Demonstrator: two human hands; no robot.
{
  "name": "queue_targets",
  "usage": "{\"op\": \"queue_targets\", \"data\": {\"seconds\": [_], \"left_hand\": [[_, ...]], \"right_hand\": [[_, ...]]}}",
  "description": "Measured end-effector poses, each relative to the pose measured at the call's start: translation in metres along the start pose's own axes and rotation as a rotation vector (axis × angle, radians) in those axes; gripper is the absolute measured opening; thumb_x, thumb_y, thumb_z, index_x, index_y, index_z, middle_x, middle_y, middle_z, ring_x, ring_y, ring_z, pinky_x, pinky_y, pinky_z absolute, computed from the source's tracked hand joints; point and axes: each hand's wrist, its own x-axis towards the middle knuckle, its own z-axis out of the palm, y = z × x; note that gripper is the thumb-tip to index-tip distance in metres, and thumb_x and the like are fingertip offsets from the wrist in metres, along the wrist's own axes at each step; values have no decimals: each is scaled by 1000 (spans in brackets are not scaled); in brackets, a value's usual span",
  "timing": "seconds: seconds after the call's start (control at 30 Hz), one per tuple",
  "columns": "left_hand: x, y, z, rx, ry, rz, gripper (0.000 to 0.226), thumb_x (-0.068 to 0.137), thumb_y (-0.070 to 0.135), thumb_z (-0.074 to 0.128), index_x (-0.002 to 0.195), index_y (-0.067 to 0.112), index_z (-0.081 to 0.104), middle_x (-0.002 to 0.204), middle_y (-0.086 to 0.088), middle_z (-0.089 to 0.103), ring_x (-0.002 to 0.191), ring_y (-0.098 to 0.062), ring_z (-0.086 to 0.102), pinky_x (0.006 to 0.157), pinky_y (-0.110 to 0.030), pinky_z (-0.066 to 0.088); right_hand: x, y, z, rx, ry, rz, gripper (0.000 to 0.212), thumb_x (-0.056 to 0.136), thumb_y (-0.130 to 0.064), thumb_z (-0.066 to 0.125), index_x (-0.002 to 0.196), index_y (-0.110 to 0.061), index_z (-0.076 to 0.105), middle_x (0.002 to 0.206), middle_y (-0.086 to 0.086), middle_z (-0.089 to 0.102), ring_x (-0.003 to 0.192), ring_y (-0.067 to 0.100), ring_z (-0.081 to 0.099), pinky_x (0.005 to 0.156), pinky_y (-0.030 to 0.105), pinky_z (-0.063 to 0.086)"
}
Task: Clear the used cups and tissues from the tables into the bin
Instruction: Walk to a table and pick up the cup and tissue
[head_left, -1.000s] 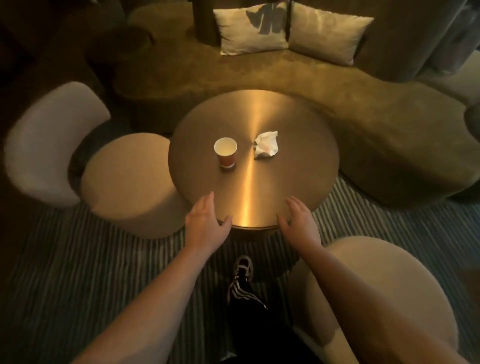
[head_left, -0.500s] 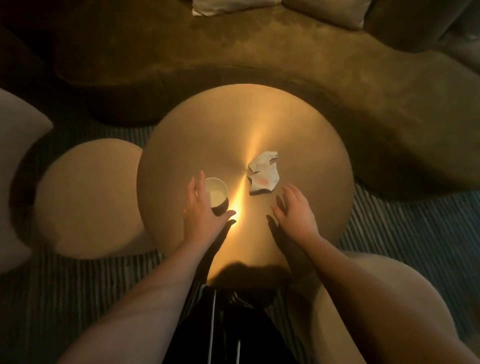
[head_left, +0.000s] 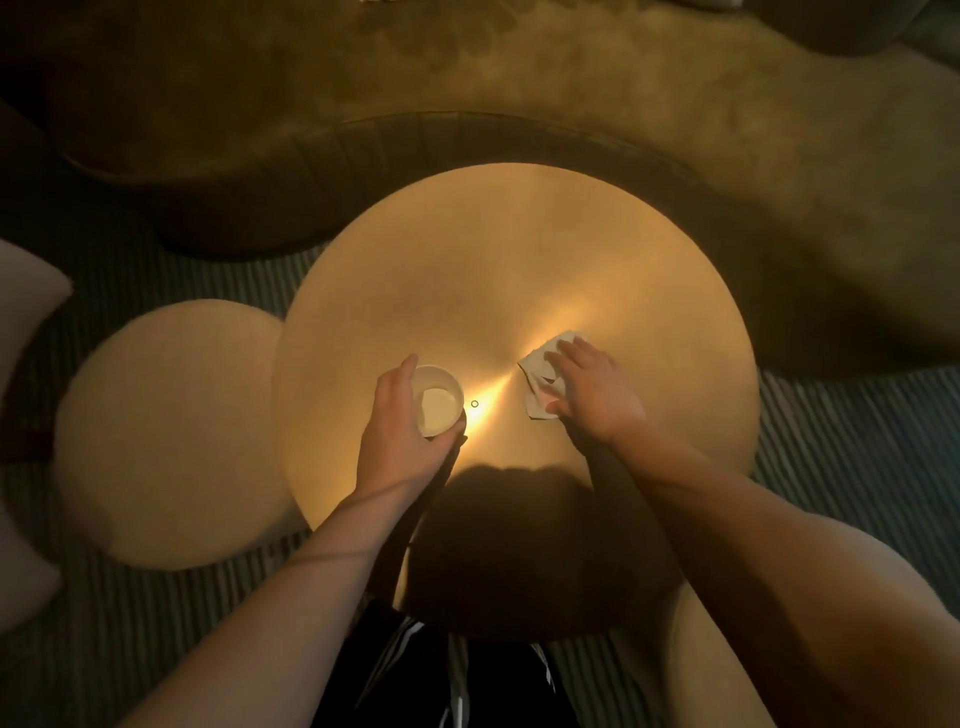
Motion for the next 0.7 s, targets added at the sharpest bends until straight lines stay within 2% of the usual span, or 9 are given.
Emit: {"op": "queue_targets", "data": {"seconds": [0.1, 0.17, 0.27, 0.37, 0.47, 0.57, 0.7], "left_hand": [[4, -4, -8, 0, -50, 19, 90, 71, 42, 77, 143, 23, 27, 136, 1, 39, 122, -14, 38, 92, -23, 31], [6, -7, -13, -6, -76, 31, 91, 69, 42, 78, 142, 22, 26, 139, -1, 39, 124, -16, 38, 94, -24, 30], [8, -4, -22, 18, -116, 29, 88, 66, 41, 81, 136, 24, 30, 136, 0, 41, 121, -20, 43, 91, -26, 33], [8, 9, -29, 13, -198, 63, 87, 63, 45, 81, 132, 30, 30, 131, 3, 41, 117, -19, 43, 88, -28, 35], [5, 33, -31, 27, -283, 169, 86, 63, 49, 80, 130, 33, 30, 130, 5, 41, 116, -18, 43, 87, -31, 36], [-7, 71, -26, 23, -347, 319, 85, 62, 52, 80, 130, 33, 32, 128, 6, 43, 112, -16, 44, 85, -30, 37], [-41, 125, -2, 29, -466, 557, 82, 62, 51, 81, 127, 30, 36, 124, 4, 48, 110, -16, 47, 86, -28, 39]], "right_hand": [[-10, -6, 8, 38, 154, 53, 45, 88, -32, 60, 130, -18, 52, 138, 6, 48, 127, 26, 40, 103, 37, 37], [-18, -13, 8, 125, 195, 109, 35, 89, -27, 60, 122, -17, 58, 124, 5, 56, 114, 25, 48, 92, 36, 43], [-40, -26, -3, 385, 209, 200, 24, 90, -29, 59, 110, -17, 63, 105, 4, 61, 97, 22, 58, 83, 38, 50], [-75, -40, -22, 599, 316, 282, 19, 90, -31, 59, 103, -18, 63, 97, 0, 62, 89, 17, 60, 79, 34, 51], [-121, -52, -37, 802, 487, 377, 16, 91, -35, 58, 93, -20, 63, 88, -2, 63, 80, 13, 61, 71, 29, 51], [-171, -57, -38, 910, 659, 545, 22, 93, -39, 55, 97, -20, 63, 87, -7, 63, 78, 6, 61, 66, 21, 47], [-241, -53, -14, 993, 807, 819, 23, 92, -42, 54, 99, -22, 63, 87, -5, 65, 78, 11, 62, 66, 28, 52]]}}
